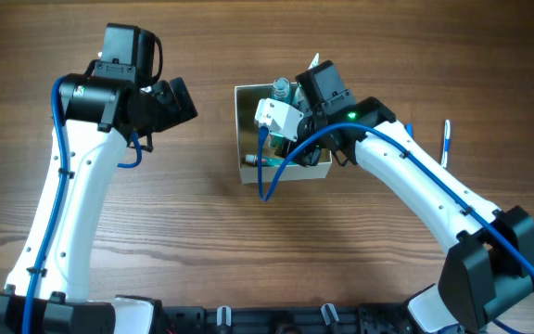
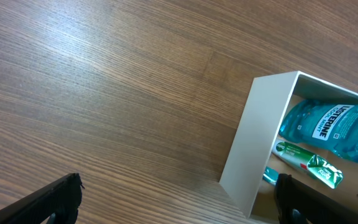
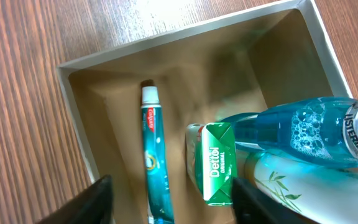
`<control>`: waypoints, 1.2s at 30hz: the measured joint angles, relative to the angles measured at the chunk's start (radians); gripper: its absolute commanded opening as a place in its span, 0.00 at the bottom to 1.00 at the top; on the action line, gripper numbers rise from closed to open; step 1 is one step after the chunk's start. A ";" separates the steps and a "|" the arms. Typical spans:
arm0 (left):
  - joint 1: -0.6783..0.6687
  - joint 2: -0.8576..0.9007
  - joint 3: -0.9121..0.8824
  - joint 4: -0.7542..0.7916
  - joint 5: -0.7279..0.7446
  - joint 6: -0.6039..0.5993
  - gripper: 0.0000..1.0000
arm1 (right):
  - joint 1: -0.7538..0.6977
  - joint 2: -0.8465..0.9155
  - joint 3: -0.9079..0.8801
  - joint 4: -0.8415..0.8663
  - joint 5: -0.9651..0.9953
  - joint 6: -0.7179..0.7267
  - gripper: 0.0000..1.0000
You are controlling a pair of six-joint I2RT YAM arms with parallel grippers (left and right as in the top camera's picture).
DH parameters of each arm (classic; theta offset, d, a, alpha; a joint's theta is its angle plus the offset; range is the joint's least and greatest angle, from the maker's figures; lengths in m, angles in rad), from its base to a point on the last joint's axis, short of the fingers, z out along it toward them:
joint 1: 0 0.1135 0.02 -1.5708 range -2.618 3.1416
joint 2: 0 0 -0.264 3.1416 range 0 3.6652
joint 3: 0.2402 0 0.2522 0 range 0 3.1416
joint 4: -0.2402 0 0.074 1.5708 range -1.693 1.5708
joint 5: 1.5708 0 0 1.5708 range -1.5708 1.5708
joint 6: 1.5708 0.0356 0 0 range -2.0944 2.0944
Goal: Pack container
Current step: 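Release the toothpaste and move the right gripper to the blue razor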
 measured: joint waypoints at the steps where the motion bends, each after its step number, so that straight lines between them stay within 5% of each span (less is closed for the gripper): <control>1: 0.000 0.000 0.000 0.000 0.000 0.000 1.00 | 0.000 0.000 0.000 0.002 0.000 0.007 0.73; 9: 0.000 0.000 0.000 0.000 0.000 0.000 0.99 | -0.002 -0.076 0.000 0.074 0.099 0.319 0.72; 17: 0.000 0.000 0.000 0.000 0.000 0.000 0.99 | -0.158 -0.405 0.001 0.004 0.426 0.676 0.88; 28: 0.000 0.000 0.000 0.000 0.000 0.000 1.00 | -0.535 -0.326 0.002 -0.183 0.412 0.764 0.93; 36: 0.000 0.000 0.000 0.000 0.000 0.000 1.00 | -0.613 -0.058 0.001 -0.199 0.325 0.716 0.87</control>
